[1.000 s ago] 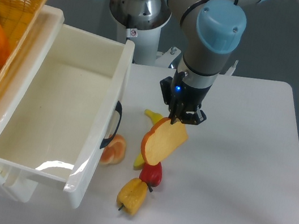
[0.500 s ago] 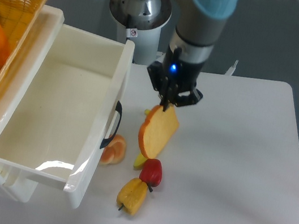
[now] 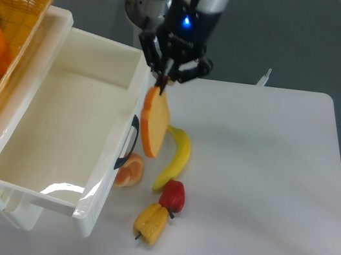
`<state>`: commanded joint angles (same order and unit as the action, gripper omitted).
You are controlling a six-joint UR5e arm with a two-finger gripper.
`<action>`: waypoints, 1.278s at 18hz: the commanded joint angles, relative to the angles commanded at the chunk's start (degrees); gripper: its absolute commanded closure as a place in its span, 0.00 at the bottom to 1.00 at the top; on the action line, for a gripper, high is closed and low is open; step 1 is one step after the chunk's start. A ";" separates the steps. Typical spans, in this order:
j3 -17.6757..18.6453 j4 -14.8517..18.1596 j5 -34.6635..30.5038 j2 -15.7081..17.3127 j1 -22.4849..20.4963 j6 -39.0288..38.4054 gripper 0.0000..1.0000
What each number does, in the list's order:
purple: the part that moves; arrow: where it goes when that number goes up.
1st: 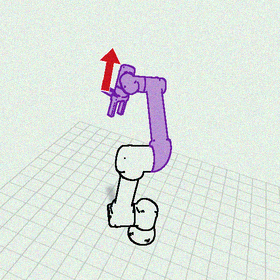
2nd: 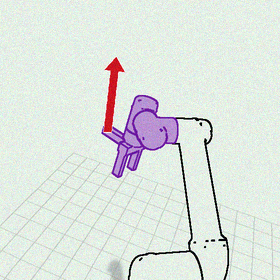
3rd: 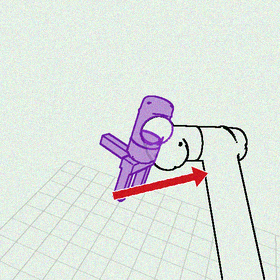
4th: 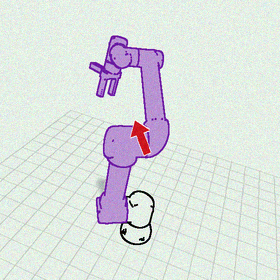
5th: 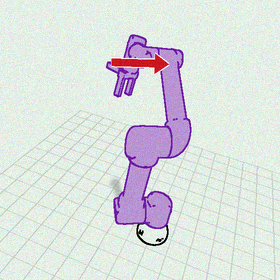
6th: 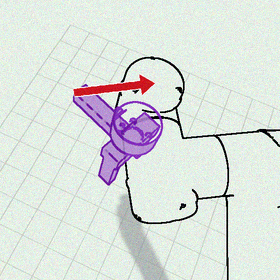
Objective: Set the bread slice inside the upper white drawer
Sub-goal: 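Carry the bread slice over the open white drawer, then lower the bread slice into the drawer and open the gripper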
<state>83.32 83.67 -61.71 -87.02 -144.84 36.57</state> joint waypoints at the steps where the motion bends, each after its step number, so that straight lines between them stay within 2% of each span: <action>1: 0.00 0.00 1.49 0.61 0.09 -1.06 1.00; 4: 2.01 0.17 2.13 2.90 2.45 -3.60 1.00; 6: 3.42 -0.09 1.95 3.26 4.47 -4.67 1.00; 12: 5.18 0.44 1.33 3.08 8.95 -7.30 1.00; 23: 9.75 1.23 -3.59 1.68 12.12 -8.45 1.00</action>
<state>93.07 84.90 -65.30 -85.34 -132.72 28.12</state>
